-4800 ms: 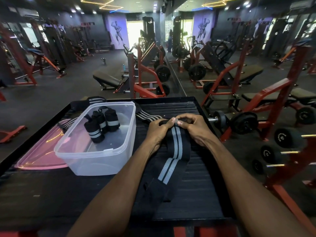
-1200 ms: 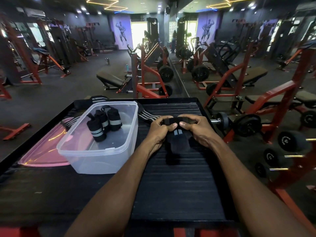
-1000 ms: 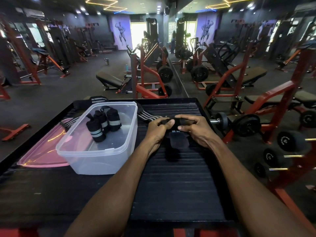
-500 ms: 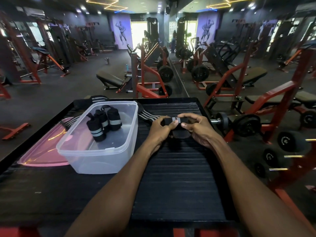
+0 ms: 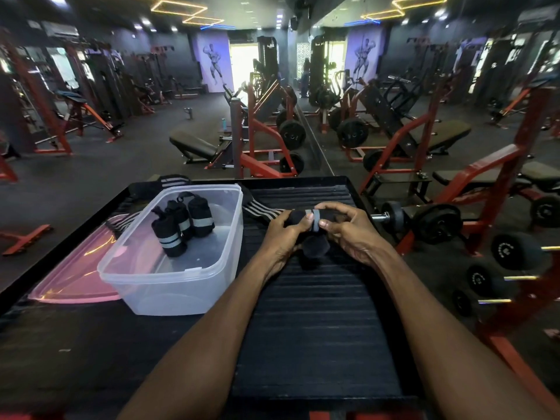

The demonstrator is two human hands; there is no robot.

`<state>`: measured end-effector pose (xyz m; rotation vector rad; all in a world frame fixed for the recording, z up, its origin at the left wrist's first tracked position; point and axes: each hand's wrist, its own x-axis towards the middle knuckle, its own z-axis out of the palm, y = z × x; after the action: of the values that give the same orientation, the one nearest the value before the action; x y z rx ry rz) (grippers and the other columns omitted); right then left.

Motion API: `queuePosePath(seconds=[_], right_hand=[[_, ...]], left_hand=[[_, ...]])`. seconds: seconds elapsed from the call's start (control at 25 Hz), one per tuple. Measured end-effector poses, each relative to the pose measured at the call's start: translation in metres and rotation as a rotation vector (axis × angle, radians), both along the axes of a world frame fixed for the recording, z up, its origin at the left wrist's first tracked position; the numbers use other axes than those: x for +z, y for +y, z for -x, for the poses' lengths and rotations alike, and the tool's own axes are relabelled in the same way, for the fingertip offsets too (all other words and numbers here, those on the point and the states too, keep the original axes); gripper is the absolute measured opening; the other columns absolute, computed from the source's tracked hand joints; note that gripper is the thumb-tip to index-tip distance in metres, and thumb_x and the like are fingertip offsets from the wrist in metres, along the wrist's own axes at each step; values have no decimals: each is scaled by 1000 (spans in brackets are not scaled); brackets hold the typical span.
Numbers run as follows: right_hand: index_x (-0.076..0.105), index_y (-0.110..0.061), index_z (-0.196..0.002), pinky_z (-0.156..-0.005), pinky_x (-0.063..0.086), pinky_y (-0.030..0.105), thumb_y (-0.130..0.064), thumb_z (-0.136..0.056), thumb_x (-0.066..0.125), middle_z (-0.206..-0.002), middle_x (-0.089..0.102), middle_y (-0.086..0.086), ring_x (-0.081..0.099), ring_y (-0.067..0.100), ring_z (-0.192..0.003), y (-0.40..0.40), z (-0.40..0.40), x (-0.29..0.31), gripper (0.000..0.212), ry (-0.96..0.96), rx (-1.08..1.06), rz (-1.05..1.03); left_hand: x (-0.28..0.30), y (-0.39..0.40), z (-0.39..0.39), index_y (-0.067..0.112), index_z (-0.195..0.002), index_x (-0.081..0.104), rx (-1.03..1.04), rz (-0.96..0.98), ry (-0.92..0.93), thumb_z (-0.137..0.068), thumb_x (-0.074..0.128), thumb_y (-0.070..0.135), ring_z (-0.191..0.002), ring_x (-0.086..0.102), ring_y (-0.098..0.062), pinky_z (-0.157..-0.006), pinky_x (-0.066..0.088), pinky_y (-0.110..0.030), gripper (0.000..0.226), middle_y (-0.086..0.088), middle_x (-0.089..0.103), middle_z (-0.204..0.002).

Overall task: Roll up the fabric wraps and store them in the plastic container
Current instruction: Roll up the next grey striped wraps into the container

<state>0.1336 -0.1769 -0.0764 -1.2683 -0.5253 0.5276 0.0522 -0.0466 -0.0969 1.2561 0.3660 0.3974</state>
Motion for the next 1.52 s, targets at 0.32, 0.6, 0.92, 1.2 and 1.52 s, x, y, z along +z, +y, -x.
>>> queuePosePath(seconds=[0.32, 0.6, 0.92, 1.2, 1.52], right_hand=[[69, -14, -101, -64, 55, 30, -19, -95, 63, -86, 69, 6, 66, 13, -71, 3, -6, -4, 10, 144, 73, 155], [65, 1, -110, -78, 61, 36, 11, -90, 59, -104, 68, 22, 69, 24, -87, 1, -3, -1, 23, 22, 0, 16], [68, -8, -114, -87, 53, 42, 5, -88, 64, -101, 71, 13, 67, 25, -93, -1, -8, -3, 30, 104, 87, 5], [62, 5, -111, -83, 59, 41, 13, -85, 62, -102, 69, 20, 68, 31, -94, -2, -1, 2, 27, 34, -92, -83], [56, -19, -102, -75, 54, 29, 10, -74, 77, -90, 68, 3, 65, 15, -84, 1, 26, 24, 46, -290, -66, 171]], left_hand=[[-4, 2, 0, 24, -94, 69, 105, -331, -34, -80, 72, -2, -90, 63, -14, -90, 54, -37, 31, -1, 69, -96], [7, -7, 0, 14, -97, 66, 58, -6, -49, -84, 76, 11, -90, 68, -22, -90, 55, -45, 17, -8, 72, -96], [6, -6, 2, 9, -120, 47, 208, -176, 112, -82, 73, 1, -93, 65, -17, -72, 58, -26, 47, -11, 65, -112], [25, -18, 0, 7, -123, 42, 207, -91, 48, -76, 82, 13, -96, 70, -24, -66, 58, -31, 62, -15, 67, -114], [70, 0, 22, 21, -115, 38, 186, -446, 156, -81, 74, 5, -100, 58, -10, -84, 49, -21, 51, 8, 58, -108]])
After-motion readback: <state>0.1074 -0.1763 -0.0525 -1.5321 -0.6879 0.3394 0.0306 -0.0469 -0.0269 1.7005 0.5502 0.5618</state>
